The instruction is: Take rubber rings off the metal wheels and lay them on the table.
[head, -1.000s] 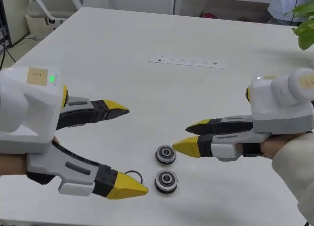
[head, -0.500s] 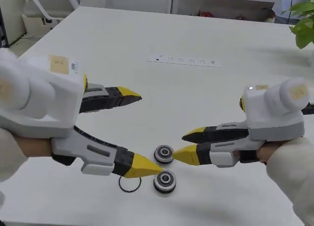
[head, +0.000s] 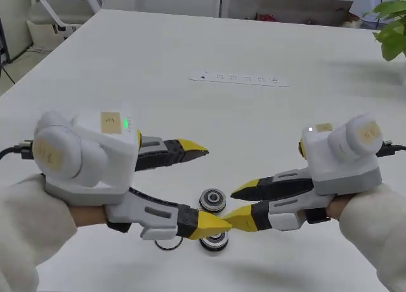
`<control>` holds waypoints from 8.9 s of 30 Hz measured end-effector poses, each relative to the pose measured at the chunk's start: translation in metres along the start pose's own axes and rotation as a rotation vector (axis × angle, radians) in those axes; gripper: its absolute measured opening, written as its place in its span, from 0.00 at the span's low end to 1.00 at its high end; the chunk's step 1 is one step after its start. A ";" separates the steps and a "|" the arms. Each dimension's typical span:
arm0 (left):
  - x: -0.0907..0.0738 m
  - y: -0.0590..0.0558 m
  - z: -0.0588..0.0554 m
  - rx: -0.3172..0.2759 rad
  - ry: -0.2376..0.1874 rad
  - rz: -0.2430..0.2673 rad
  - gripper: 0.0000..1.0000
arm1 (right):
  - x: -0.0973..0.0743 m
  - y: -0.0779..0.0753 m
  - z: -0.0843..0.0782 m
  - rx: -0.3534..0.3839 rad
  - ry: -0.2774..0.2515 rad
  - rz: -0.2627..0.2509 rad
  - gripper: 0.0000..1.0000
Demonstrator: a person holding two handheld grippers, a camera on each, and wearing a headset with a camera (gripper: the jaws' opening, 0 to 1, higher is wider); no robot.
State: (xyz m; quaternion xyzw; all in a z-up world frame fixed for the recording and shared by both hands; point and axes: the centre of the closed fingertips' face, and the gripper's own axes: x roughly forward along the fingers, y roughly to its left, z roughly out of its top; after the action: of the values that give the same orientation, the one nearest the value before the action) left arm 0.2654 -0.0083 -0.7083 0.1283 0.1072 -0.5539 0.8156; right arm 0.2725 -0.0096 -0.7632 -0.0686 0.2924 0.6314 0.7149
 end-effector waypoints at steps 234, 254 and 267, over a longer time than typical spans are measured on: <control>0.019 -0.019 -0.066 -0.009 0.195 -0.101 0.23 | 0.012 0.007 -0.010 0.412 0.038 0.040 0.00; 0.009 -0.014 -0.043 0.026 0.150 -0.074 0.50 | 0.000 -0.007 -0.002 0.447 -0.023 0.013 0.00; 0.001 -0.014 -0.032 0.051 0.139 -0.073 0.62 | -0.003 -0.009 0.002 0.450 -0.039 0.002 0.00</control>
State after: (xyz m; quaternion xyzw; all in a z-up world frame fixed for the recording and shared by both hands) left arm 0.2521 -0.0034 -0.7403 0.1829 0.1540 -0.5755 0.7821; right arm 0.2818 -0.0124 -0.7624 0.1052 0.4120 0.5521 0.7172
